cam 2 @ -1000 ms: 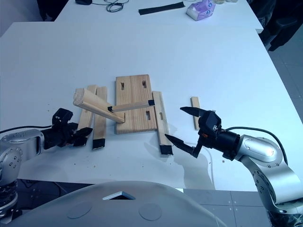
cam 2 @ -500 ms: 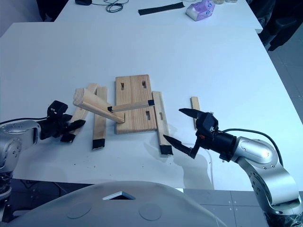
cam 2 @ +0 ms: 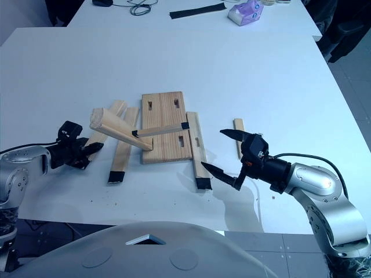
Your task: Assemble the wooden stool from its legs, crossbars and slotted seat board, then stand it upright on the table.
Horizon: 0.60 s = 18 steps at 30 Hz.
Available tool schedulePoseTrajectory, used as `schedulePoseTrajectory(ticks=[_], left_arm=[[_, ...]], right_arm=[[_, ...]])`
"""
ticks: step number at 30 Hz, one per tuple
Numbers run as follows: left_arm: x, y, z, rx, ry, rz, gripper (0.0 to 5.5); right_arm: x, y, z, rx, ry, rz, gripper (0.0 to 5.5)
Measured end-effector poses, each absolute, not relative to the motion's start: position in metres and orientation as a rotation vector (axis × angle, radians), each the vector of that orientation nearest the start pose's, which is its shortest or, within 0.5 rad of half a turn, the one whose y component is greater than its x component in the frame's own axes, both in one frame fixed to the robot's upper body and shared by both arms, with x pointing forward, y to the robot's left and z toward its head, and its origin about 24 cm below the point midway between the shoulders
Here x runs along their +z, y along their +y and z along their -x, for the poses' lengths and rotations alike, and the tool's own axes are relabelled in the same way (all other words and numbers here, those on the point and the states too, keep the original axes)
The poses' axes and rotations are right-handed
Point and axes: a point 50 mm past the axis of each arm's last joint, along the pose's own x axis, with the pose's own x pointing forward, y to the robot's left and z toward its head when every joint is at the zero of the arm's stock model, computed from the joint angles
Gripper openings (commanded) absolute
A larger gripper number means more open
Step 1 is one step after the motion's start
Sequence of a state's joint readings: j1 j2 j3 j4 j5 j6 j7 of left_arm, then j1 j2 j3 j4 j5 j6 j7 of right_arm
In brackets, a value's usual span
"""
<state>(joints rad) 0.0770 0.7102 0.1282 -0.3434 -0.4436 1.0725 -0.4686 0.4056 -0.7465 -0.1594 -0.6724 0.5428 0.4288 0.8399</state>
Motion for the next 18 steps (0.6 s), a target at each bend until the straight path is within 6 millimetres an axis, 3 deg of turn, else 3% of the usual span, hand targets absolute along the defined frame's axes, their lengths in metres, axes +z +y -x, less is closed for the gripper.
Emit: schedulePoseTrajectory(ticks=[3,7,10,14,18], left_arm=[[0.063,0.257,-0.213,-0.323,0.81,-0.09,2.04],[0.072,0.272,-0.24,-0.202,0.729,-0.146,2.04],[0.098,0.28,-0.267,-0.151,0.587,-0.227,2.04],[0.125,0.28,-0.287,-0.15,0.424,-0.242,2.04],[0.168,0.252,-0.302,-0.337,0.173,-0.189,2.04]], right_arm=[[0.11,-0.2,-0.155,0.991,0.297,0.166,5.4],[0.11,-0.203,-0.158,0.988,0.298,0.167,5.4],[0.112,-0.21,-0.161,1.0,0.302,0.144,5.4],[0.113,-0.225,-0.171,0.953,0.309,0.135,5.4],[0.122,-0.246,-0.189,0.869,0.273,0.108,5.4]])
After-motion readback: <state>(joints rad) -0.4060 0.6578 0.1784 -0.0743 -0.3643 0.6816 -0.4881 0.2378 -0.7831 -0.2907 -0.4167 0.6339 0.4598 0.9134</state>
